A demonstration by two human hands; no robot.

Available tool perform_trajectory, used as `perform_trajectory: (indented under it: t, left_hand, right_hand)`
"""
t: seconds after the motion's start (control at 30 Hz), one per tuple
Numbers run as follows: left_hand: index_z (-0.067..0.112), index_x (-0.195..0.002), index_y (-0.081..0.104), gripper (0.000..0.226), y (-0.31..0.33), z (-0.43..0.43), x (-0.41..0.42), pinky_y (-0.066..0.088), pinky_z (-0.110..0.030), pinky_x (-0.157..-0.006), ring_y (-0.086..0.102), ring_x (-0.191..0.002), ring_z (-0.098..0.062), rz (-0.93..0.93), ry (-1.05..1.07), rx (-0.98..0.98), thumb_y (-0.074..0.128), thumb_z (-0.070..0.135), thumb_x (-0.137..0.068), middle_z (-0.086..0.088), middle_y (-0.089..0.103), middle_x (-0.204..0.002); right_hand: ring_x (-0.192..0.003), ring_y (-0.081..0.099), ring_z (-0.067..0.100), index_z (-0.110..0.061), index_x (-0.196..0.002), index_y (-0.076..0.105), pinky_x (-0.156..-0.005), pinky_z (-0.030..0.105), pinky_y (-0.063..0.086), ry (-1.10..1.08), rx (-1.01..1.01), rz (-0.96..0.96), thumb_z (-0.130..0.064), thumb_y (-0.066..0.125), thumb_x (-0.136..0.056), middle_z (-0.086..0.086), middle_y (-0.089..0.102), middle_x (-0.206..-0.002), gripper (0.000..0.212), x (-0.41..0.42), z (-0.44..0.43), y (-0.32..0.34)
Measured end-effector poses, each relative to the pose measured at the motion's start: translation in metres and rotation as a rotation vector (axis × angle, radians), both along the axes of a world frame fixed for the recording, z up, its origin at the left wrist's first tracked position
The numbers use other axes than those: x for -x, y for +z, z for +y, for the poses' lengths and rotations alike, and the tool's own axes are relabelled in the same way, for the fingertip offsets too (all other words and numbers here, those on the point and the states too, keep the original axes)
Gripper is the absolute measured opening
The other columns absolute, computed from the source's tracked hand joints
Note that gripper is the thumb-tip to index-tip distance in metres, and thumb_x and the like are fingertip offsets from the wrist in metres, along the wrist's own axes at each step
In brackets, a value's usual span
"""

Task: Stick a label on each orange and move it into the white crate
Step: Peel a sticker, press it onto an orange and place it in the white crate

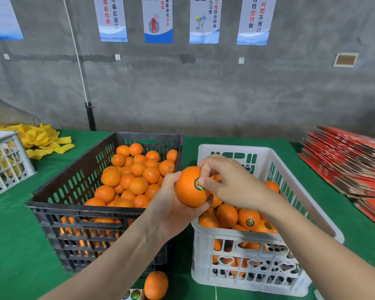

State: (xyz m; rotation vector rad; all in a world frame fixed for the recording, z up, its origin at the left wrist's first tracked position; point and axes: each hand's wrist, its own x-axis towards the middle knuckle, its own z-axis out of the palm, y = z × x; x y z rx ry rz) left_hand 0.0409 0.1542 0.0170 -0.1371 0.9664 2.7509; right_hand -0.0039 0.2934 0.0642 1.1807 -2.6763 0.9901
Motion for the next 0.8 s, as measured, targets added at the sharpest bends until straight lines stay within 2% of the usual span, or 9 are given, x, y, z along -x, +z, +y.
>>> perform_trajectory:
  t: [0.13, 0.2, 0.3, 0.33, 0.43, 0.53, 0.6, 0.7, 0.8]
  left_hand:
    - [0.01, -0.121, 0.057, 0.038, -0.004, 0.005, 0.002, 0.06, -0.036, -0.066, 0.073, -0.088, -0.024, 0.004, 0.045, 0.037, 0.046, 0.035, -0.094, -0.015, 0.072, -0.105]
    - [0.009, -0.122, 0.056, 0.039, -0.005, 0.004, 0.002, 0.059, -0.037, -0.068, 0.071, -0.092, -0.024, 0.011, 0.038, 0.064, 0.048, 0.034, -0.092, -0.015, 0.072, -0.107]
    - [0.009, -0.125, 0.054, 0.051, -0.007, 0.005, 0.003, 0.059, -0.037, -0.071, 0.068, -0.095, -0.026, -0.007, 0.032, 0.1, 0.057, 0.033, -0.079, -0.015, 0.072, -0.106]
    - [0.01, -0.126, 0.053, 0.054, -0.006, 0.007, 0.004, 0.059, -0.037, -0.072, 0.067, -0.098, -0.026, -0.007, 0.028, 0.111, 0.058, 0.033, -0.078, -0.015, 0.072, -0.108]
    - [0.01, -0.128, 0.049, 0.046, 0.004, 0.015, 0.013, 0.059, -0.038, -0.075, 0.068, -0.103, -0.025, 0.007, 0.009, 0.164, 0.05, 0.035, -0.089, -0.015, 0.071, -0.11]
    - [0.003, -0.128, 0.045, 0.054, 0.017, 0.021, 0.028, 0.058, -0.046, -0.08, 0.067, -0.1, -0.034, -0.067, 0.007, 0.162, 0.052, 0.042, -0.091, -0.021, 0.068, -0.111]
    - [0.0, -0.136, 0.039, 0.071, 0.018, 0.021, 0.04, 0.053, -0.048, -0.083, 0.064, -0.101, -0.038, -0.074, 0.05, 0.315, 0.047, 0.056, -0.092, -0.02, 0.057, -0.128]
    - [0.01, -0.148, 0.03, 0.078, 0.006, 0.007, 0.05, 0.053, -0.042, -0.078, 0.066, -0.096, -0.031, -0.036, 0.194, 0.502, 0.037, 0.065, -0.092, -0.013, 0.051, -0.138]
    - [0.009, -0.139, 0.043, 0.066, -0.014, -0.015, 0.043, 0.053, -0.033, -0.069, 0.072, -0.083, -0.02, -0.047, 0.223, 0.562, 0.036, 0.059, -0.096, -0.007, 0.068, -0.108]
  right_hand:
    - [-0.097, 0.055, 0.015, -0.028, -0.075, 0.052, -0.081, 0.032, 0.048, -0.035, 0.019, 0.108, -0.022, 0.066, -0.086, 0.001, 0.06, -0.104, 0.019, -0.003, 0.0, -0.002]
    - [-0.095, 0.058, 0.013, -0.028, -0.092, 0.051, -0.076, 0.028, 0.05, -0.047, 0.078, 0.091, -0.024, 0.072, -0.081, -0.005, 0.056, -0.107, 0.024, -0.003, 0.004, -0.003]
    - [-0.083, 0.065, 0.014, -0.042, -0.136, 0.025, -0.073, 0.027, 0.055, -0.033, 0.165, -0.128, -0.025, 0.081, -0.072, -0.008, 0.047, -0.117, 0.087, 0.003, 0.015, 0.002]
    - [-0.085, 0.065, 0.016, -0.042, -0.142, 0.019, -0.078, 0.03, 0.055, -0.015, 0.173, -0.199, -0.025, 0.08, -0.073, -0.006, 0.047, -0.12, 0.093, 0.005, 0.017, 0.002]
    - [-0.109, 0.057, 0.012, -0.028, -0.139, 0.038, -0.092, 0.028, 0.05, 0.068, 0.096, -0.244, -0.026, 0.073, -0.08, -0.004, 0.052, -0.128, 0.069, 0.012, 0.02, 0.002]
    - [-0.108, 0.059, 0.014, -0.021, -0.123, 0.056, -0.088, 0.027, 0.053, 0.071, 0.218, -0.25, -0.018, 0.077, -0.076, 0.0, 0.059, -0.123, 0.051, 0.029, 0.026, 0.005]
    - [-0.104, 0.061, 0.016, -0.026, -0.113, 0.059, -0.08, 0.03, 0.057, 0.037, 0.302, -0.324, -0.015, 0.079, -0.074, 0.003, 0.062, -0.117, 0.045, 0.055, 0.037, 0.005]
    - [-0.101, 0.059, 0.02, -0.027, -0.109, 0.056, -0.08, 0.039, 0.057, -0.192, 0.362, -0.438, -0.016, 0.078, -0.075, 0.008, 0.057, -0.121, 0.043, 0.113, 0.059, -0.017]
    - [-0.108, 0.055, 0.026, -0.015, -0.126, 0.047, -0.087, 0.04, 0.05, -0.543, 0.159, -0.386, -0.017, 0.078, -0.076, 0.012, 0.053, -0.125, 0.059, 0.167, 0.081, -0.063]
